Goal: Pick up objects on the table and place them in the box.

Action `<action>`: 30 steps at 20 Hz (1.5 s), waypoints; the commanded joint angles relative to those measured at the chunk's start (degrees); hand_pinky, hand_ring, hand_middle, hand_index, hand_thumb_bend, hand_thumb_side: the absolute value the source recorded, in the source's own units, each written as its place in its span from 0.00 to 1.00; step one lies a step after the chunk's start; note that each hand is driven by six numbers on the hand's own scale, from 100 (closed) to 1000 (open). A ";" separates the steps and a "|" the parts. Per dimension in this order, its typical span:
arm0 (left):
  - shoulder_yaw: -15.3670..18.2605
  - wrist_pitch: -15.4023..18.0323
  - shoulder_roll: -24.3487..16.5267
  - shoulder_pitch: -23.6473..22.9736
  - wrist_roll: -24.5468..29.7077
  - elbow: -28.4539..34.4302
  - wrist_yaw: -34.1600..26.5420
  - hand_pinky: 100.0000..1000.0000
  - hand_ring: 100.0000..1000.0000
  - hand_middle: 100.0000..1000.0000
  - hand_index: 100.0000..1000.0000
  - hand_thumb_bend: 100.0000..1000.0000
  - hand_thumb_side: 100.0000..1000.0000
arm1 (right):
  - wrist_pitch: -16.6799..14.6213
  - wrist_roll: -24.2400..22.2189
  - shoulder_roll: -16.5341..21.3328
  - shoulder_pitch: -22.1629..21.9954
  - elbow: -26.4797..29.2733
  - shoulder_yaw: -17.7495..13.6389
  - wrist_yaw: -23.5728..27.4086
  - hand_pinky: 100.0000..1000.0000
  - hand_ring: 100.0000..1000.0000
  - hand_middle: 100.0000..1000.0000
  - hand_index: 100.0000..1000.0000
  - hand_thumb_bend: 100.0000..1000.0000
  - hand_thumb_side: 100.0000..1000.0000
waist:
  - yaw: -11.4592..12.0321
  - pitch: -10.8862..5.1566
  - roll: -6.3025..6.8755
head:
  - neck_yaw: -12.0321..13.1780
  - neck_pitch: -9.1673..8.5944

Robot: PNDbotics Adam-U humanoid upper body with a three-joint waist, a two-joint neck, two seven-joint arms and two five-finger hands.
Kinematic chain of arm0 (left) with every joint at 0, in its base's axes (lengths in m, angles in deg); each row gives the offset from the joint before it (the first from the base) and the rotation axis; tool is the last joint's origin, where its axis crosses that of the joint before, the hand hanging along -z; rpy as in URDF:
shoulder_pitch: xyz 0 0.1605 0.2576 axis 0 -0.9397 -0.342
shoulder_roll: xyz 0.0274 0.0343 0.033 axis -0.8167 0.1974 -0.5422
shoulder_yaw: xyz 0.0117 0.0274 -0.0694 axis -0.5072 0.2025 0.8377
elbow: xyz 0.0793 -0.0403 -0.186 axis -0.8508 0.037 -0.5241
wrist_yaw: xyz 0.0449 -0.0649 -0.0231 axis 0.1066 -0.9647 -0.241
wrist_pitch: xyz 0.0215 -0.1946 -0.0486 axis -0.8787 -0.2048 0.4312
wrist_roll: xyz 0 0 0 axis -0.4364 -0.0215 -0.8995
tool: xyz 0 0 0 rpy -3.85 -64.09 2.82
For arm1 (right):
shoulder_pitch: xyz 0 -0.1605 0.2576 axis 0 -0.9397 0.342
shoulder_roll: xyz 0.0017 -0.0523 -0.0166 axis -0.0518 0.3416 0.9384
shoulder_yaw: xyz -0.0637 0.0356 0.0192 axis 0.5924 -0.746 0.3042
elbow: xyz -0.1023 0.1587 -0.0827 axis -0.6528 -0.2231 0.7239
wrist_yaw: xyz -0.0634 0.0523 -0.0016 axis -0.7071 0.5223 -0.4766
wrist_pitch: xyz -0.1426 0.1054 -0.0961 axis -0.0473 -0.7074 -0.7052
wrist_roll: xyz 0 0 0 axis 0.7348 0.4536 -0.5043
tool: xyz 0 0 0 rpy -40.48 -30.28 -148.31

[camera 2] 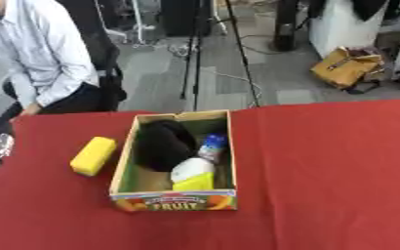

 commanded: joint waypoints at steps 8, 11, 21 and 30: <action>-5.80 -1.55 -7.12 8.77 17.00 -11.98 0.32 1.00 1.00 1.00 1.00 0.14 0.82 | 1.27 -0.40 0.57 -1.03 1.27 -0.36 0.55 0.86 0.86 0.77 0.83 0.00 1.00 | 0.18 -2.05 0.22 | -0.07 -0.30; -7.73 -2.91 -7.19 12.31 23.74 -16.23 -0.50 1.00 1.00 1.00 1.00 0.41 0.96 | 1.48 -0.56 0.40 -1.30 1.27 -0.20 0.71 0.87 0.86 0.77 0.83 0.00 1.00 | -0.01 -2.30 0.48 | -0.24 -0.29; -11.69 -1.10 -3.95 20.57 32.95 -24.09 -1.33 1.00 1.00 1.00 1.00 0.36 0.87 | 2.28 -1.25 0.21 -2.03 1.27 0.22 1.50 0.87 0.86 0.76 0.82 0.00 1.00 | -0.23 -2.55 0.93 | -0.33 -0.18; -14.88 2.31 -2.12 24.54 25.59 -33.61 -8.39 1.00 1.00 1.00 1.00 0.18 0.66 | 2.72 -1.83 0.01 -2.65 1.27 0.49 2.32 0.87 0.86 0.76 0.81 0.00 1.00 | -0.06 -2.66 1.36 | -0.16 -0.08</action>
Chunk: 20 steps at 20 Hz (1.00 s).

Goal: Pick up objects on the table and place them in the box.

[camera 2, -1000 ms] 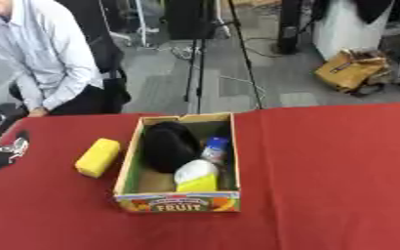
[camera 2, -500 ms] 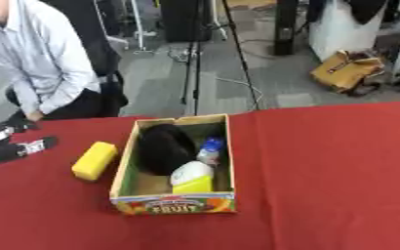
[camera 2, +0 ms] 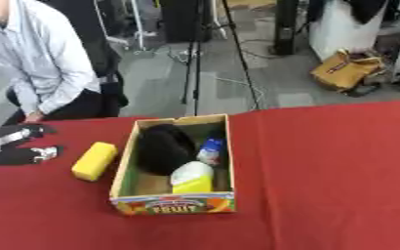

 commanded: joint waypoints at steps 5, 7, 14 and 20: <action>-1.98 -2.94 1.36 3.65 -3.30 -6.77 -3.12 1.00 1.00 1.00 1.00 0.23 0.67 | 0.45 -0.48 0.27 0.05 1.27 -0.04 0.92 0.87 0.86 0.76 0.81 0.00 1.00 | 0.10 -1.39 0.11 | 0.31 -0.46; -2.10 -3.78 2.06 4.04 -3.26 -7.65 -3.27 1.00 1.00 1.00 1.00 0.24 0.71 | 0.54 -0.58 0.17 -0.01 1.27 -0.02 1.09 0.88 0.86 0.76 0.81 0.00 1.00 | 0.02 -1.37 0.15 | 0.44 -0.54; -3.08 -9.48 6.20 6.32 -0.08 -11.44 -2.22 1.00 1.00 1.00 1.00 0.38 0.79 | 0.91 -1.06 -0.17 -0.33 1.27 0.18 1.72 0.88 0.86 0.75 0.80 0.00 1.00 | -0.04 -1.25 0.54 | 1.05 -0.39; -2.26 -9.92 8.48 6.29 0.13 -12.70 -3.47 1.00 1.00 1.00 1.00 0.53 0.92 | 1.00 -1.92 -0.50 -0.49 1.27 0.63 2.62 0.88 0.85 0.75 0.79 0.00 1.00 | -0.16 -1.19 0.86 | 1.33 -0.42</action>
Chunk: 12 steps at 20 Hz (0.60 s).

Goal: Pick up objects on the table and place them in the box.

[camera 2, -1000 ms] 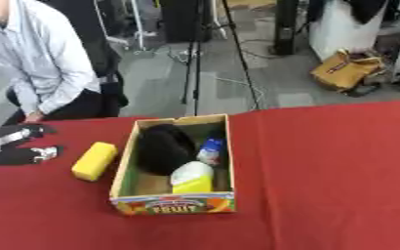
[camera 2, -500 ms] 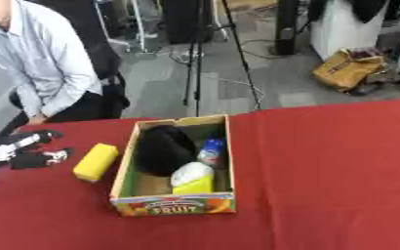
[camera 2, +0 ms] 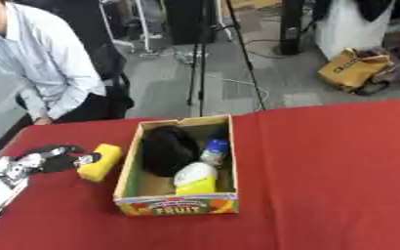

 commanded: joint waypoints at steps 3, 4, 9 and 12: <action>1.59 -0.61 -0.13 1.41 -0.77 -1.36 -0.53 1.00 1.00 1.00 1.00 0.60 1.00 | -0.01 -0.77 0.32 0.09 1.27 0.25 1.17 0.88 0.85 0.75 0.79 0.00 1.00 | 0.09 -1.17 -0.17 | 0.24 -0.38; 1.87 -1.12 0.44 1.61 -1.06 -2.20 -0.07 1.00 1.00 1.00 1.00 0.60 1.00 | 0.05 -0.87 0.29 -0.06 1.27 0.27 1.29 0.88 0.85 0.75 0.78 0.00 1.00 | 0.28 -1.23 -0.17 | 0.10 -0.26; 3.14 -3.19 3.52 3.02 -3.65 -5.14 6.24 1.00 1.00 1.00 1.00 0.60 1.00 | 0.32 -1.52 -0.04 -0.55 1.27 0.47 2.04 0.88 0.85 0.74 0.76 0.00 1.00 | 1.22 -1.47 -0.20 | -0.36 0.06; 6.70 -4.59 7.53 1.22 -6.54 -2.12 11.05 1.00 1.00 1.00 1.00 0.58 1.00 | 0.44 -2.01 -0.12 -1.16 1.27 0.61 2.56 0.88 0.85 0.74 0.76 0.00 1.00 | 2.20 -1.87 0.00 | -1.17 0.27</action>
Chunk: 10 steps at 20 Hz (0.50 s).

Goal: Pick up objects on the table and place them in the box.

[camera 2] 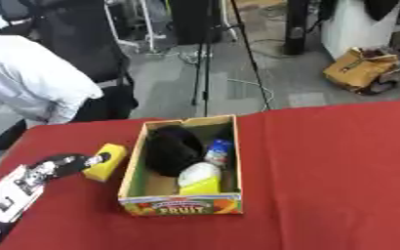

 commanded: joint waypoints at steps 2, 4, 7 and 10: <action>3.97 -1.64 2.24 -0.79 -1.73 4.32 5.23 1.00 1.00 1.00 1.00 0.58 1.00 | 0.05 -0.68 0.52 -0.12 1.27 0.12 0.88 0.88 0.85 0.74 0.76 0.00 1.00 | 0.50 -1.75 -0.06 | -1.00 0.37; 4.15 -1.87 2.63 -1.31 -1.64 6.01 7.37 1.00 1.00 1.00 1.00 0.58 0.98 | 0.11 -0.83 0.48 -0.25 1.27 0.12 1.05 0.89 0.85 0.74 0.75 0.00 1.00 | 0.67 -1.82 0.07 | -1.05 0.50; 4.38 -1.98 3.04 -1.79 -1.24 7.42 11.72 1.00 1.00 1.00 1.00 0.57 0.96 | 0.31 -1.13 0.36 -0.48 1.27 0.13 1.29 0.89 0.85 0.74 0.75 0.00 1.00 | 0.81 -1.89 0.23 | -1.12 0.64; 5.00 -2.15 3.56 -1.75 -1.38 7.47 15.28 1.00 1.00 1.00 1.00 0.57 0.94 | 0.34 -1.24 0.30 -0.93 1.27 0.07 1.66 0.89 0.86 0.74 0.75 0.00 1.00 | 0.85 -1.88 0.24 | -1.22 0.61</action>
